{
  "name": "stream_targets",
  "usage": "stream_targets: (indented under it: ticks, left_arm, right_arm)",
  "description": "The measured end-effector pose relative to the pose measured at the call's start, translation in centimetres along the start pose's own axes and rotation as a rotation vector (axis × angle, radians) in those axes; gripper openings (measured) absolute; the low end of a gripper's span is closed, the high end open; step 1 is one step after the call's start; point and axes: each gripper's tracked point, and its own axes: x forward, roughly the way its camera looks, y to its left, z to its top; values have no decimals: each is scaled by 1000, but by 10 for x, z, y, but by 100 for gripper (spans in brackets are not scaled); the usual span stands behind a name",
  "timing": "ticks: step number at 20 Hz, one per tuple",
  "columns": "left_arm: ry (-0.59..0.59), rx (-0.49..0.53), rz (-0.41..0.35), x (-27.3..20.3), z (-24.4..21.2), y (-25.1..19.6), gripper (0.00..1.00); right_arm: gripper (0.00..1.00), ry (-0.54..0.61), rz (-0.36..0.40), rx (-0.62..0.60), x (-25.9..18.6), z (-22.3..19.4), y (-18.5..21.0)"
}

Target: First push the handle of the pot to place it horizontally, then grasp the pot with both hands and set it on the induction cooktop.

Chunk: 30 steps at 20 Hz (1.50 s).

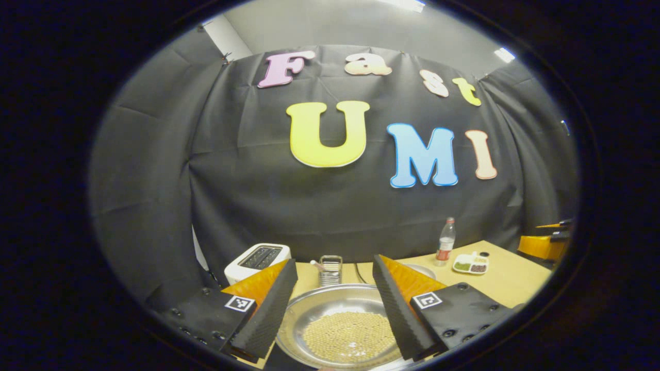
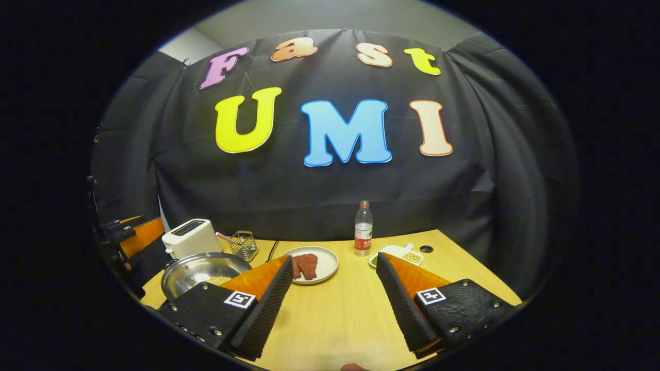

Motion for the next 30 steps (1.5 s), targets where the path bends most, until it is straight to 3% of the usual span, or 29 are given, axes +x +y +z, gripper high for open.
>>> stream_targets:
  ticks: [3,4,5,6,12,13,16,17,19,20,22,23,25,27,28,30]
  left_arm:
    - [-21,1,7,-23,16,-36,91]
    - [-29,-1,10,-32,19,-50,100]
    - [-35,-3,14,-42,23,-62,95]
    - [-40,-2,14,-51,27,-74,100]
    - [-68,-6,29,-112,44,-133,100]
    - [-75,-4,38,-123,48,-138,95]
    - [-89,-6,44,-152,55,-158,100]
    - [-97,1,44,-160,59,-162,95]
    - [-110,20,50,-174,68,-164,100]
    - [-112,21,49,-180,70,-166,91]
    - [-119,13,39,-192,74,-168,91]
    - [-124,14,34,-198,76,-168,95]
    - [-131,26,32,-209,78,-162,91]
    - [-134,16,24,-218,79,-159,95]
    - [-138,8,24,-220,80,-156,91]
    - [-141,-4,23,-223,80,-151,95]
  right_arm:
    - [98,-37,-5,-15,-23,10,-37]
    - [98,-44,-1,-18,-32,12,-47]
    - [98,-48,6,-22,-40,15,-56]
    - [98,-57,11,-24,-48,16,-66]
    - [98,-119,52,-18,-93,31,-112]
    - [98,-125,66,-13,-100,33,-117]
    - [98,-135,85,-5,-118,35,-130]
    - [98,-137,92,4,-124,36,-131]
    - [98,-148,96,10,-133,39,-132]
    - [98,-153,98,10,-138,40,-132]
    - [98,-161,99,14,-147,41,-128]
    - [98,-168,101,17,-151,42,-126]
    - [98,-175,83,12,-160,44,-127]
    - [98,-190,74,16,-171,49,-125]
    - [98,-195,67,14,-175,49,-124]
    - [98,-199,53,11,-181,49,-123]
